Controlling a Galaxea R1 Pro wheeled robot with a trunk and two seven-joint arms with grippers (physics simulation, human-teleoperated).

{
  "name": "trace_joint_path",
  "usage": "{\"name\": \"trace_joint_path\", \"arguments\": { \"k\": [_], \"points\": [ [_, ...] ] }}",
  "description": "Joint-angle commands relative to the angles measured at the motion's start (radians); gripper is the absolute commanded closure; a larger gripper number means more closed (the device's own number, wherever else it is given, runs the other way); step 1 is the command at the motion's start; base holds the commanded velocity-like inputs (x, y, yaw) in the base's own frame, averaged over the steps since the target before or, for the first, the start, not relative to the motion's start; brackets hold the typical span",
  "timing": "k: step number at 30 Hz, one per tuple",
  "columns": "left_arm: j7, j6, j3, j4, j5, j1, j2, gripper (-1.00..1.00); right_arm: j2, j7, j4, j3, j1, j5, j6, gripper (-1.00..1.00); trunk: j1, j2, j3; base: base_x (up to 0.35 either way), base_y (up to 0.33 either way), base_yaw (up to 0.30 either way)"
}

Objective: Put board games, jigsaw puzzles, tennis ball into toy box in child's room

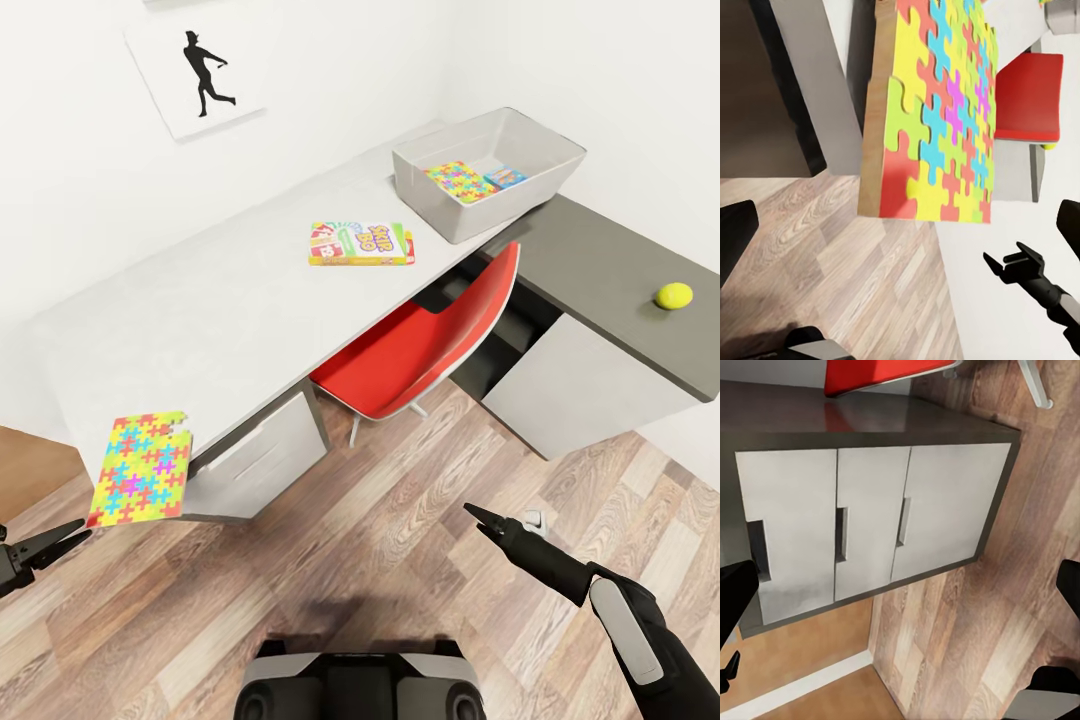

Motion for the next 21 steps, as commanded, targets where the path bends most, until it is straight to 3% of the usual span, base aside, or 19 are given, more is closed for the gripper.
{"name": "trace_joint_path", "arguments": {
  "k": [1, 13, 21],
  "points": [
    [-0.004, 0.011, 0.001, 0.000, 0.000, 0.000, 0.000, -1.00, 0.000, 0.001, 0.000, -0.001, 0.000, -0.004, 0.007, -1.00, 0.000, -0.001, -0.001, 0.000, 0.000, 0.000],
    [-0.006, 0.013, 0.005, 0.000, 0.004, 0.000, 0.001, -1.00, 0.000, 0.001, 0.000, -0.001, 0.000, -0.004, 0.007, -1.00, 0.000, -0.001, -0.001, 0.000, 0.000, 0.000],
    [-0.013, 0.027, 0.006, 0.000, 0.035, 0.000, 0.001, -1.00, 0.000, 0.001, 0.000, -0.001, 0.000, -0.004, 0.007, -1.00, 0.008, -0.015, -0.007, 0.000, 0.000, 0.000]
  ]
}}
